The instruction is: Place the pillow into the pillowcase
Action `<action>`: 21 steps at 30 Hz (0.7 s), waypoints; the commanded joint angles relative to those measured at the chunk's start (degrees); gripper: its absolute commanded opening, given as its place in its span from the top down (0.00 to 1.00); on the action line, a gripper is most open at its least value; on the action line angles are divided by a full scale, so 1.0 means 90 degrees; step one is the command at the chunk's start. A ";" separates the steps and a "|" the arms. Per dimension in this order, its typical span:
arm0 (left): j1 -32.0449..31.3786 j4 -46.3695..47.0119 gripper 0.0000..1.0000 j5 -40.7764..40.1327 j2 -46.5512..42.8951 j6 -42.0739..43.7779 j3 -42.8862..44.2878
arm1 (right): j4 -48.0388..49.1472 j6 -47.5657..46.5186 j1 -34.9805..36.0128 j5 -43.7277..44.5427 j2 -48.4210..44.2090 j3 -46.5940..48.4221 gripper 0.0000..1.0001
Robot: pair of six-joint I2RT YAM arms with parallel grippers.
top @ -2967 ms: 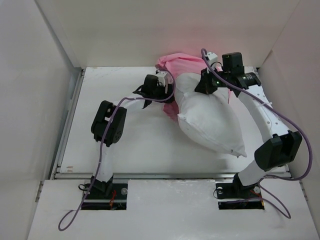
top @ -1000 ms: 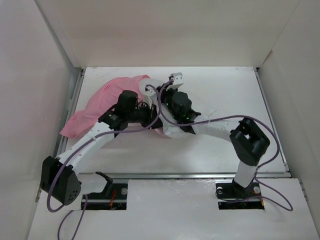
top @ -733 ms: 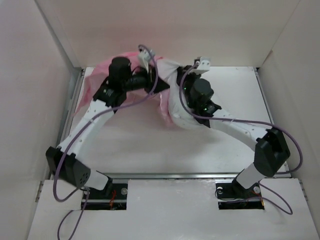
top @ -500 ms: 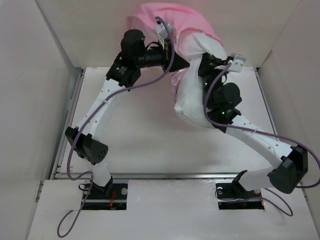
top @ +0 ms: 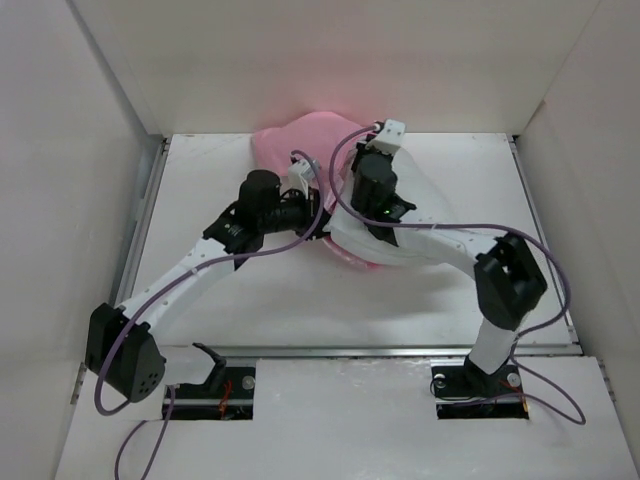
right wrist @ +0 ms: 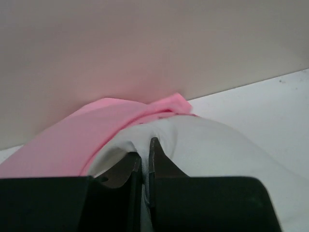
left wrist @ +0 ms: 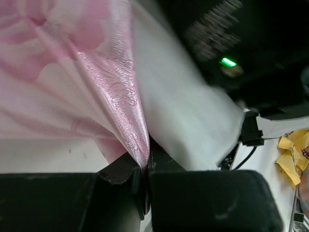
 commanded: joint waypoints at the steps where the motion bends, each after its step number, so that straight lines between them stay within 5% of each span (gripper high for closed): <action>1: -0.0416 -0.0249 1.00 0.0897 -0.0816 -0.0416 -0.0377 | 0.0587 0.0638 -0.0290 0.0389 0.0658 0.1240 1.00; 8: -0.0416 -0.0202 1.00 0.0740 -0.1138 -0.0728 -0.1003 | -0.1053 0.2073 -0.0231 -0.0381 0.1433 0.1525 1.00; 12: -0.0416 -0.0278 0.96 0.0488 -0.1383 -0.0865 -0.1208 | -0.1123 0.2132 -0.0231 -0.1054 0.1259 0.1262 1.00; 14: -0.0416 -0.0512 0.84 0.0253 -0.1481 -0.0798 -0.1208 | -0.1123 0.2132 -0.0231 -0.2026 0.1035 0.0825 0.96; 15: -0.0416 -0.0659 0.74 0.0107 -0.1568 -0.0797 -0.1208 | -0.1123 0.1978 -0.0231 -0.2478 0.0696 0.0638 0.83; 16: -0.0416 -0.1008 0.47 -0.0272 -0.1656 -0.0700 -0.1121 | -0.1123 0.1976 -0.0231 -0.2908 0.0508 0.0433 0.70; 17: -0.0416 -0.1195 0.40 -0.0479 -0.1657 -0.0641 -0.1053 | -0.1123 0.1889 -0.0231 -0.3850 0.0313 0.0044 0.58; 18: -0.0416 -0.1362 0.29 -0.0674 -0.1754 -0.0573 -0.0907 | -0.1181 0.1830 -0.0231 -0.4275 0.0118 -0.0134 0.36; 19: -0.0416 -0.1673 0.00 -0.0870 -0.1813 -0.0572 -0.0799 | -0.1394 0.1830 -0.0231 -0.4598 -0.0232 -0.0251 0.29; 21: -0.0416 -0.1909 0.00 -0.1387 -0.1969 -0.0504 -0.0459 | -0.1727 0.1752 -0.0289 -0.5458 -0.0527 -0.0331 0.23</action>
